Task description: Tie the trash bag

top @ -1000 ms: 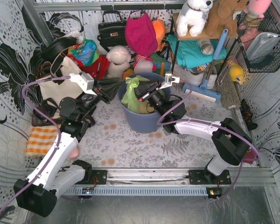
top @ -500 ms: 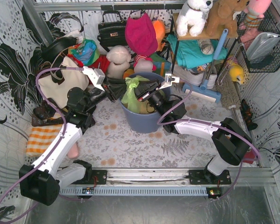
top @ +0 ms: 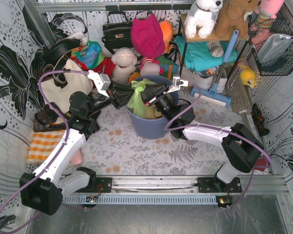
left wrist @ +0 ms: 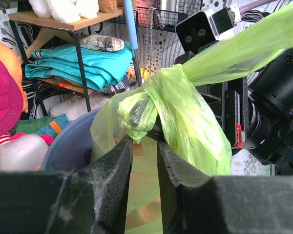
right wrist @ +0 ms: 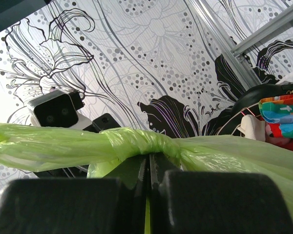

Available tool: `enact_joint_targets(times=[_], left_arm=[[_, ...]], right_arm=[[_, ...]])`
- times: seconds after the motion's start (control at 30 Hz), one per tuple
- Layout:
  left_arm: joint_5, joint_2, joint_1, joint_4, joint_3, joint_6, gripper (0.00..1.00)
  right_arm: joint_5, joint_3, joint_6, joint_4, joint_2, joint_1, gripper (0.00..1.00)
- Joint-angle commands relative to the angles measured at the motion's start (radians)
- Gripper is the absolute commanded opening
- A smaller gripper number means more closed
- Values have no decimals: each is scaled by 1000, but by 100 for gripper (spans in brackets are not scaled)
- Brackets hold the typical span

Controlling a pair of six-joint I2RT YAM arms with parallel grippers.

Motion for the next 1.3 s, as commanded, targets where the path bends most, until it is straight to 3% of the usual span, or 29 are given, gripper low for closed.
enact_joint_targets(times=[0.0, 0.5, 0.8, 0.87, 1.0, 1.27], left_arm=[[14, -2, 0, 77, 33, -3, 36], [2, -32, 1, 59, 52, 18, 32], [12, -28, 1, 55, 59, 16, 24], [6, -29, 1, 52, 61, 18, 24], [-19, -35, 1, 26, 63, 26, 37], [-29, -39, 6, 21, 67, 34, 31]], right_arm=[[-20, 23, 3, 43, -20, 4, 0], [-21, -6, 1, 39, -33, 4, 0], [-21, -13, 0, 40, -37, 4, 0], [-22, -14, 0, 40, -37, 4, 0], [-22, -14, -2, 41, -38, 4, 0], [-22, -14, -5, 37, -40, 4, 0]])
